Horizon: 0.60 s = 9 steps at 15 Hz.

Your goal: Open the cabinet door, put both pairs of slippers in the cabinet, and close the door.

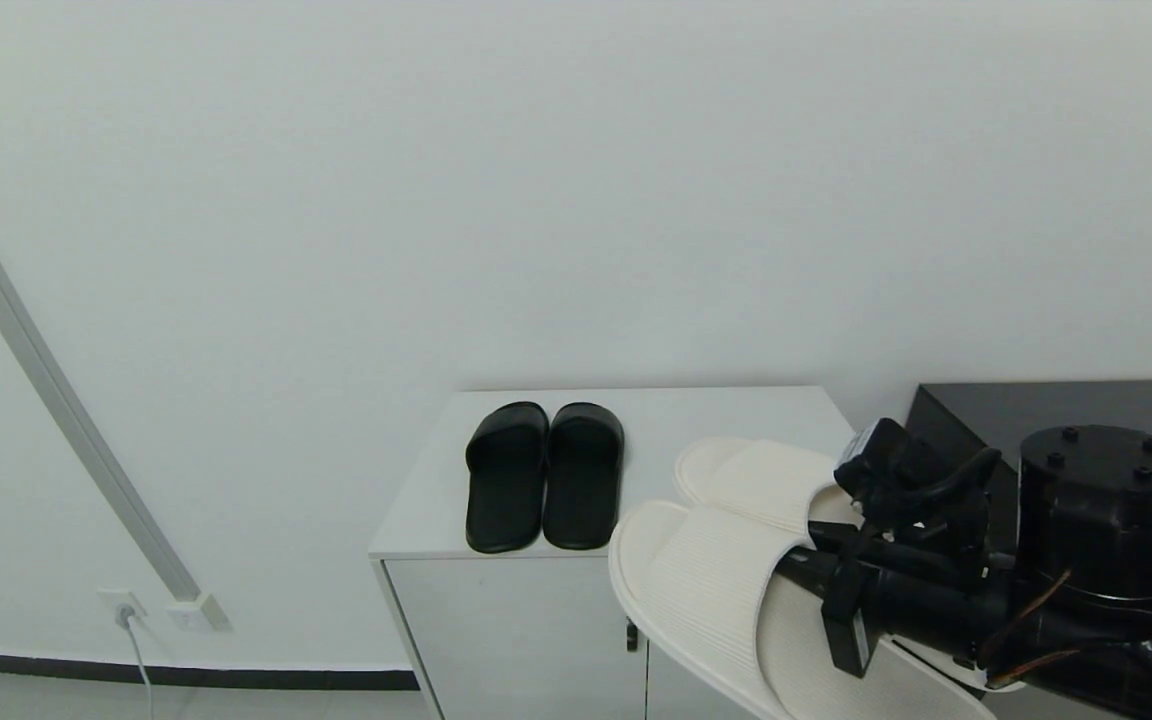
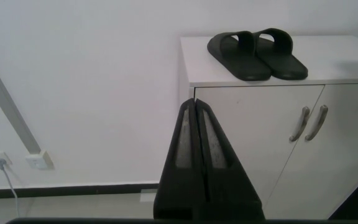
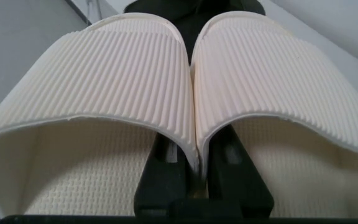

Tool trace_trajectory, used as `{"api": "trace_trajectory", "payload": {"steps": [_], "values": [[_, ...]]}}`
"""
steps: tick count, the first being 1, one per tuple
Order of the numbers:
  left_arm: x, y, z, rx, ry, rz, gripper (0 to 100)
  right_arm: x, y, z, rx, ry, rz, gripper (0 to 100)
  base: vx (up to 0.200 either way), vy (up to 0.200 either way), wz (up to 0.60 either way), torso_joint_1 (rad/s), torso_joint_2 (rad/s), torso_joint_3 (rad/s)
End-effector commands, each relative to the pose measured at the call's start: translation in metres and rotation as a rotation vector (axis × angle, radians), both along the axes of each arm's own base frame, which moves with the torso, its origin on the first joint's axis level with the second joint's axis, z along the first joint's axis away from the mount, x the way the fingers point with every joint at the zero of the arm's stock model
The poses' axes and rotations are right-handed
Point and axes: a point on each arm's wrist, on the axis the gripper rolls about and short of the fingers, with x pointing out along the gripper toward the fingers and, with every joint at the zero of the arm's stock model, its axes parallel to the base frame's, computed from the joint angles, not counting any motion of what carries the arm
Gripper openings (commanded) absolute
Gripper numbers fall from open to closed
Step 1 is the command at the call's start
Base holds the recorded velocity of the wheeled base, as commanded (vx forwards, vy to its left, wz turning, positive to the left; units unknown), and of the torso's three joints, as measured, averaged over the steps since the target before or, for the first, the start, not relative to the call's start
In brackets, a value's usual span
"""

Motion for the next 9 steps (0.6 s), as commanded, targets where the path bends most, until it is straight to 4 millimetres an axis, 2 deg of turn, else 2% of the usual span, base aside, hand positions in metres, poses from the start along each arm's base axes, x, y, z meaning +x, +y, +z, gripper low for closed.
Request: {"api": "trace_trajectory", "payload": {"steps": [1, 9], "values": [[0.0001, 0.0, 0.0, 0.0, 0.001, 0.001, 0, 0.0, 0.0035, -0.0044, -0.006, 0.018, 0.013, 0, 0.0, 0.0, 0.0, 0.0, 0.0, 0.0], [0.0001, 0.0, 0.0, 0.0, 0.001, 0.001, 0, -0.0022, 0.0068, -0.0101, -0.019, 0.038, 0.03, 0, -0.2, 0.0, 0.0, 0.004, 0.0, 0.003]]}}
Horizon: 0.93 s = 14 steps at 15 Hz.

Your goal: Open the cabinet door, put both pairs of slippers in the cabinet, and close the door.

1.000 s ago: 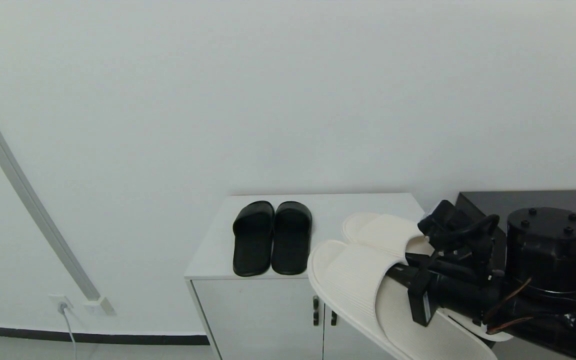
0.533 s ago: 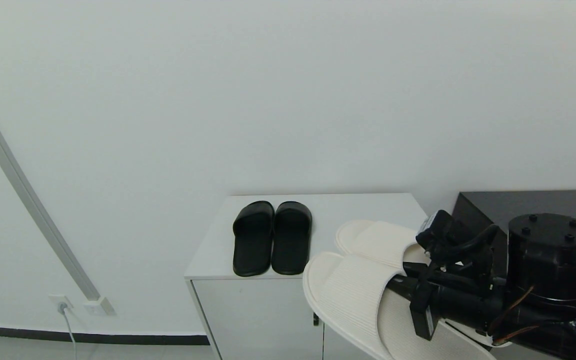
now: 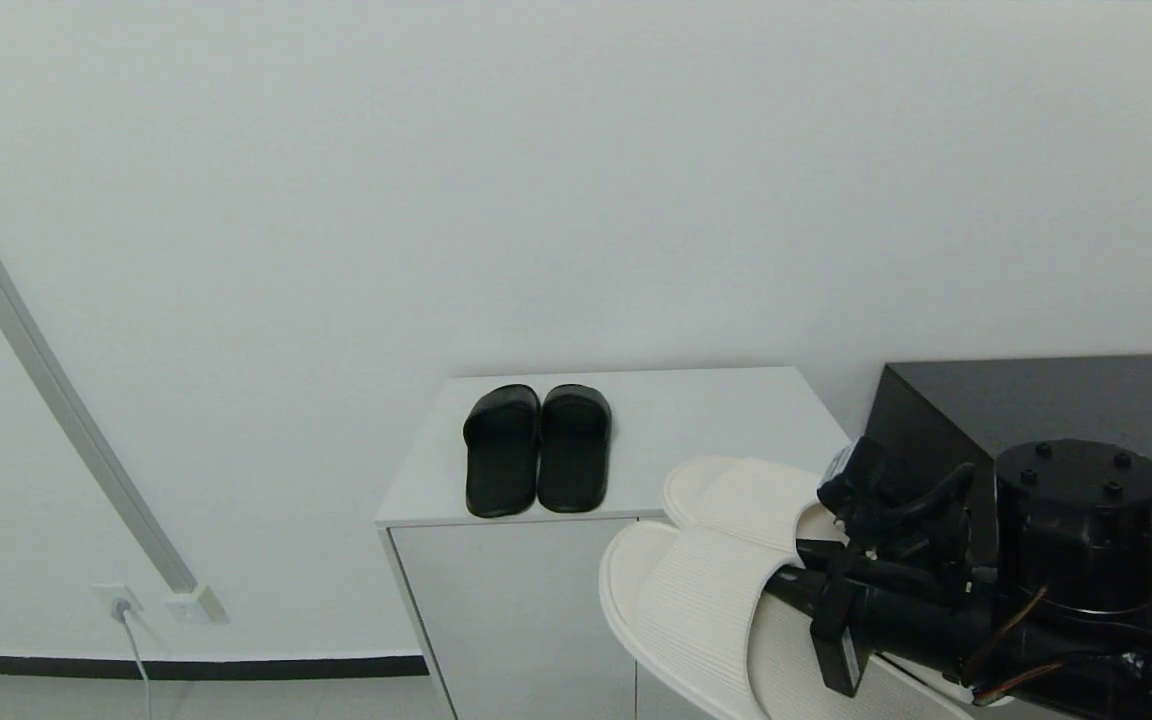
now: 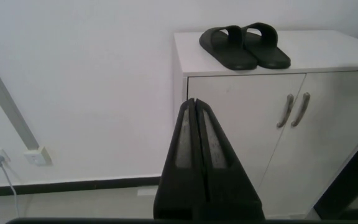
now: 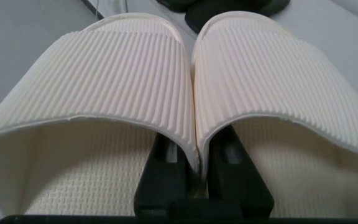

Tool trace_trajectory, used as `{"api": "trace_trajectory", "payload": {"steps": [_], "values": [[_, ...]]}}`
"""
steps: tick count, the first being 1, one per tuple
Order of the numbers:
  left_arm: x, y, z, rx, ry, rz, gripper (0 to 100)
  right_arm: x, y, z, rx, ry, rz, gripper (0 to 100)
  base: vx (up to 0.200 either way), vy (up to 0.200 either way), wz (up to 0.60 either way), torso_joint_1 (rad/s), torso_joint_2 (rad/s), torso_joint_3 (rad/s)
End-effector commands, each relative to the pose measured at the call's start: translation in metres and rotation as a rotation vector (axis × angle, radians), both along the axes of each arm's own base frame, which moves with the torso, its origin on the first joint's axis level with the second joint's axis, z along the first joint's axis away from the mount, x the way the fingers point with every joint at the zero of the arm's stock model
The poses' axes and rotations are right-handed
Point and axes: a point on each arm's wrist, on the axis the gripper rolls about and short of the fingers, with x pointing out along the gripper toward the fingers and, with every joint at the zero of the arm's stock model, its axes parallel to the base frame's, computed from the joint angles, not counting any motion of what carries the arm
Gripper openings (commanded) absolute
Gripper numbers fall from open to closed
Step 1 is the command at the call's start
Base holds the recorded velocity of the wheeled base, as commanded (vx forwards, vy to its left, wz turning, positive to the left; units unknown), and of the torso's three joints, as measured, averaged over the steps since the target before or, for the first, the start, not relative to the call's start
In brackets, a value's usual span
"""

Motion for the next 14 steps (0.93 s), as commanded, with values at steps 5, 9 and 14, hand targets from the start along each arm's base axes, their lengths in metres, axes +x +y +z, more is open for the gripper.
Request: {"api": "trace_trajectory", "payload": {"steps": [5, 9, 14], "values": [[0.0001, 0.0, 0.0, -0.001, 0.001, 0.002, 0, 0.0006, 0.0005, -0.0035, -0.005, 0.014, 0.017, 0, 0.0, 0.0, 0.0, 0.0, 0.0, 0.0], [0.0001, 0.0, 0.0, -0.001, 0.001, 0.0, 0, -0.0003, -0.0009, -0.0044, -0.007, 0.016, 0.016, 0, 0.0, 0.0, 0.0, 0.0, 0.0, 0.0], [0.0001, 0.0, 0.0, -0.001, 0.001, 0.002, 0, -0.0013, -0.0019, -0.0081, -0.018, 0.027, 0.014, 0, 0.0, 0.0, 0.0, 0.0, 0.0, 0.0]]}}
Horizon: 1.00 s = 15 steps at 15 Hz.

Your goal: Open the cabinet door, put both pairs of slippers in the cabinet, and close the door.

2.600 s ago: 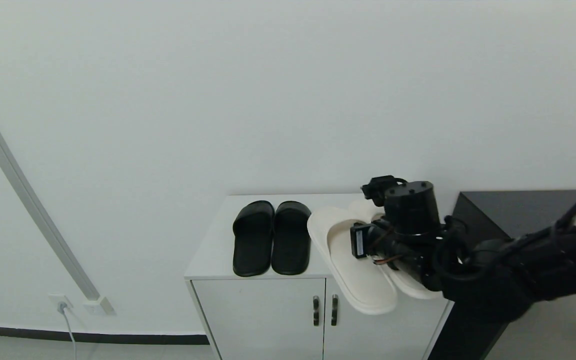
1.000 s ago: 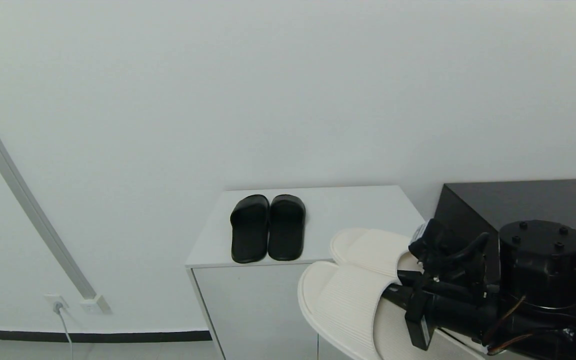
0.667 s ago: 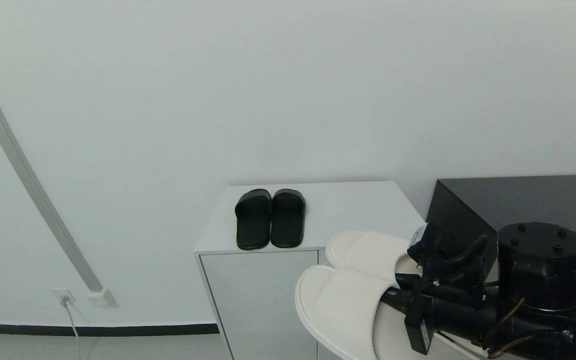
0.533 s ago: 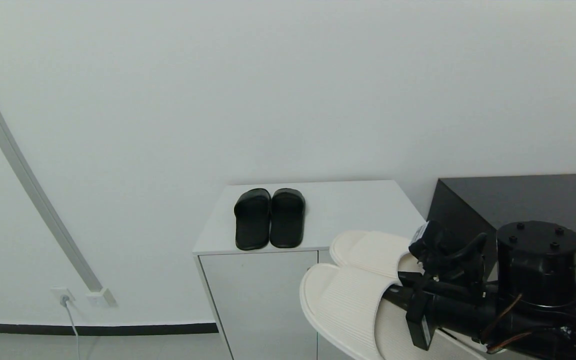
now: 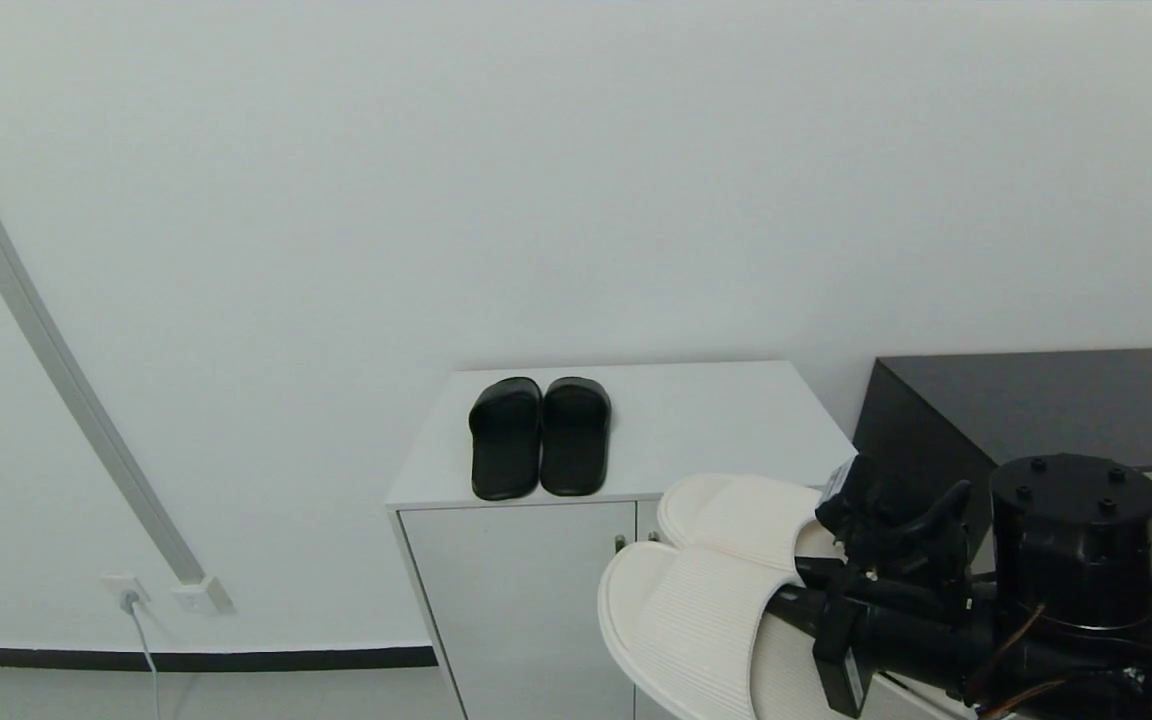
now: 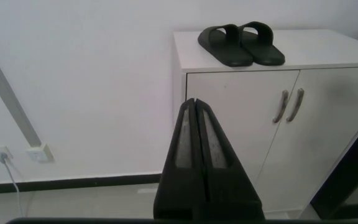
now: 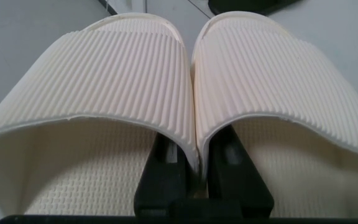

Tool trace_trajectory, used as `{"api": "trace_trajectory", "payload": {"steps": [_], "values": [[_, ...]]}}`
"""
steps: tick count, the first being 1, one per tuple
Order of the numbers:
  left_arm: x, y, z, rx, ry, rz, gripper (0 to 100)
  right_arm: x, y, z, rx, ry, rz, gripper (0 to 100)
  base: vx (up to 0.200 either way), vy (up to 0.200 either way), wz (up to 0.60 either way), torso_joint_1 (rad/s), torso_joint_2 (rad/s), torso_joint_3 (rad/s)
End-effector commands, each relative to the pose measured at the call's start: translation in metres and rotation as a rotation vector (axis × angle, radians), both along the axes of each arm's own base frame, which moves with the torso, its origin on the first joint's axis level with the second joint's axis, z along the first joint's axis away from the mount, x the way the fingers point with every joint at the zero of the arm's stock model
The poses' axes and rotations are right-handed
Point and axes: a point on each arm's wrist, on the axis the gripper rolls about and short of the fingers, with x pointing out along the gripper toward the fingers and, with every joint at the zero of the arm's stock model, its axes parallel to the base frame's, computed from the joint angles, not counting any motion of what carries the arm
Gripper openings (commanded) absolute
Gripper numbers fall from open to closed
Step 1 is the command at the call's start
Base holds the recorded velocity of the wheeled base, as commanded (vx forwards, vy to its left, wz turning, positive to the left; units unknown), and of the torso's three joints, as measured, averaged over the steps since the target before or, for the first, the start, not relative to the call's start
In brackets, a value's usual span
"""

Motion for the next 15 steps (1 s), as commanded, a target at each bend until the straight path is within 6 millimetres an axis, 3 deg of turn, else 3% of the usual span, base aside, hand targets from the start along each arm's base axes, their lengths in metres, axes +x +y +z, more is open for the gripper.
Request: {"api": "trace_trajectory", "payload": {"steps": [1, 5, 6, 15], "values": [[0.0001, 0.0, 0.0, 0.0, 0.001, 0.0, 0, 0.0001, 0.0002, -0.0016, -0.004, 0.004, 0.0, 0, 0.0, 0.0, 0.0, 0.0, 0.0, 0.0], [0.0001, 0.0, 0.0, 0.0, 0.001, 0.0, 0, -0.0007, -0.0006, -0.002, -0.005, 0.006, 0.0, 0, 0.0, 0.0, 0.0, -0.113, 0.28, 0.154], [0.0001, 0.0, 0.0, 0.0, 0.001, -0.001, 100, -0.0012, -0.0005, -0.0031, -0.008, 0.009, 0.002, 0, 0.0, 0.0, 0.0, -0.163, 0.37, 0.203], [0.0001, 0.0, 0.0, 0.0, 0.001, 0.0, 100, -0.0025, -0.0017, -0.0064, -0.019, 0.017, 0.004, 0, 0.0, 0.0, 0.0, -0.201, 0.47, 0.27]]}}
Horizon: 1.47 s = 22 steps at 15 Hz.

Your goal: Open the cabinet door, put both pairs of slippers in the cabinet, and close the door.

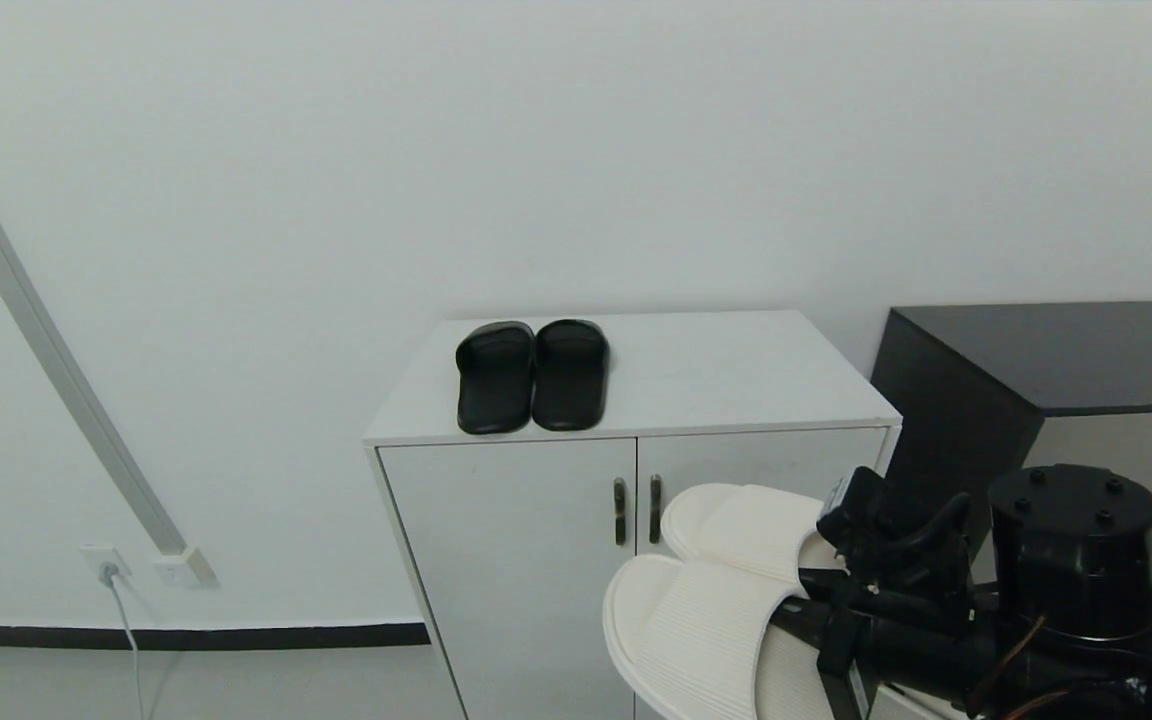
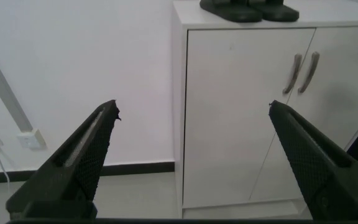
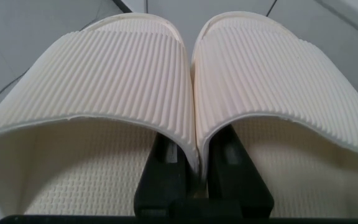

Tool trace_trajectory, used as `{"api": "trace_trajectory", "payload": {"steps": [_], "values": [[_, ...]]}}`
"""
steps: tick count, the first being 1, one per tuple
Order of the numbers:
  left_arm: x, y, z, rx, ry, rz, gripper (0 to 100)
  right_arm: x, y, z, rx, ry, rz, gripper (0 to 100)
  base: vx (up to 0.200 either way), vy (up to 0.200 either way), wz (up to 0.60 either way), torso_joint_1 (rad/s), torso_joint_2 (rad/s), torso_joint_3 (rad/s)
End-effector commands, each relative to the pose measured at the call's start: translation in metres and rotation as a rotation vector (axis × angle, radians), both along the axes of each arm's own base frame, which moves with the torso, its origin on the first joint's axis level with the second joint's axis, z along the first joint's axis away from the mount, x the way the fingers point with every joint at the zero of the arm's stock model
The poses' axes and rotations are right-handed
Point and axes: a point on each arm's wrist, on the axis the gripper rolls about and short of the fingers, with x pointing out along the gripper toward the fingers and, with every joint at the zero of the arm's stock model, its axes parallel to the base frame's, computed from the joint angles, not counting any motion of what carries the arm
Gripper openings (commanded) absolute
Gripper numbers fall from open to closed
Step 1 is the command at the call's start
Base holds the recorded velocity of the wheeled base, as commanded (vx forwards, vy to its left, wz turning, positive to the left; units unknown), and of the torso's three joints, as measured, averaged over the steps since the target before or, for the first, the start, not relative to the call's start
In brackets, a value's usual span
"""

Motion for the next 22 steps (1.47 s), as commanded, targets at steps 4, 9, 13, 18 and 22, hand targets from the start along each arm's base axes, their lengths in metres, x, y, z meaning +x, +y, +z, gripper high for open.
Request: {"api": "trace_trajectory", "payload": {"steps": [4, 9, 13, 18, 22], "values": [[0.0001, 0.0, 0.0, 0.0, 0.001, 0.001, 100, 0.0, 0.0007, -0.0013, -0.004, 0.003, 0.003, 0, 0.0, 0.0, 0.0, -0.216, 0.54, 0.322], [0.0001, 0.0, 0.0, -0.002, 0.001, 0.002, 100, -0.0011, 0.0007, -0.0024, -0.007, 0.007, 0.007, 0, 0.0, 0.0, 0.0, -0.182, 0.5, 0.317], [0.0, 0.0002, 0.0, -0.003, 0.001, 0.007, 100, -0.0017, 0.0002, -0.0035, -0.01, 0.011, 0.007, 0, 0.0, 0.0, 0.0, -0.154, 0.49, 0.325], [0.0001, 0.0, 0.0, 0.001, 0.001, 0.002, 100, -0.0019, 0.0, -0.0039, -0.01, 0.012, 0.009, 0, 0.0, 0.0, 0.0, -0.118, 0.46, 0.336], [0.0001, 0.0, 0.0, 0.001, 0.001, 0.002, 100, -0.0026, -0.0006, -0.0046, -0.013, 0.014, 0.009, 0, 0.0, 0.0, 0.0, -0.063, 0.45, 0.377]]}}
